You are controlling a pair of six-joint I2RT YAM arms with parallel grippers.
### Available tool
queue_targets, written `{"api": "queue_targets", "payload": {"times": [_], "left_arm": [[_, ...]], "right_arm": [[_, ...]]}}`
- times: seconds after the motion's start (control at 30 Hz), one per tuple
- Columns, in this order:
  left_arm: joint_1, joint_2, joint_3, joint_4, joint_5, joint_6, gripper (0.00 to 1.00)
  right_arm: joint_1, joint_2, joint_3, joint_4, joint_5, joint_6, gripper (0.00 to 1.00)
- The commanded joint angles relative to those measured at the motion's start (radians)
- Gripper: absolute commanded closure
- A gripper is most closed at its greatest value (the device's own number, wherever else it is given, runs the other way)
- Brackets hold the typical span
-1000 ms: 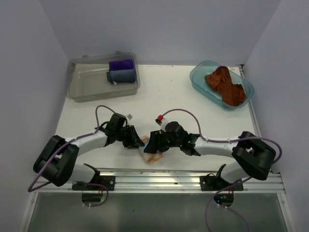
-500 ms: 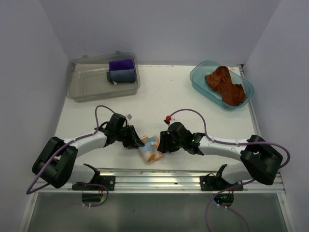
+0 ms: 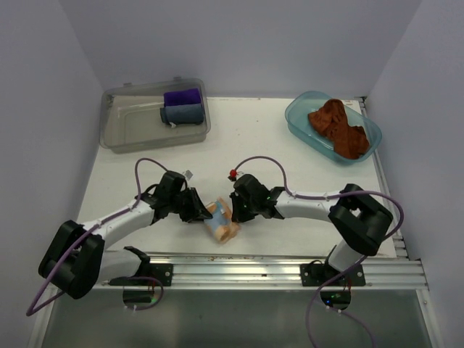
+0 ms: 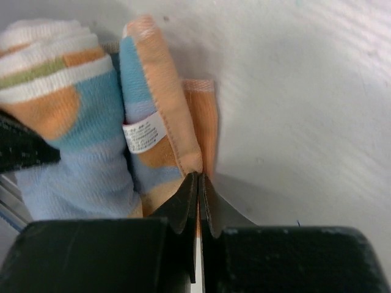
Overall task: Roll the towels
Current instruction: Roll the towel
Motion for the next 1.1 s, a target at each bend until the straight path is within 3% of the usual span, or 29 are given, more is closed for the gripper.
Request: {"api": "queue_targets", "payload": {"times": [0.0, 0.23, 0.43, 0.5, 0.6, 0.83, 1.07], "left_arm": [[-0.003, -0.062, -0.011, -0.061, -0.048, -0.024, 0.90], [-0.005, -0.064, -0.045, -0.052, -0.072, -0.078, 0.90], [-0.003, -0.008, -0.053, -0.055, -0.074, -0.084, 0.90], [-0.003, -0.005, -0.053, -0.052, -0.074, -0.085, 0.90], [-0.005, -0.004, -0.048, -0.058, -0.079, -0.085, 0.90], [-0.005, -0.004, -0.044, -0.065, -0.082, -0.087, 0.90], [-0.005, -0.004, -0.041, -0.072, -0.080, -0.090, 0.89]], "right_arm": [[-0.006, 0.085, 0.107, -0.043, 0.034, -0.094, 1.00], [-0.005, 0.057, 0.099, -0.055, 0.033, -0.085, 0.99], [0.007, -0.095, 0.080, -0.146, 0.095, -0.091, 0.66], [0.050, -0.150, 0.095, -0.192, 0.168, -0.100, 0.63], [0.183, -0.178, 0.156, -0.264, 0.363, -0.133, 0.49], [0.389, -0.033, 0.316, -0.357, 0.592, -0.208, 0.34], [0.500, 0.142, 0.421, -0.362, 0.708, -0.297, 0.33]]}}
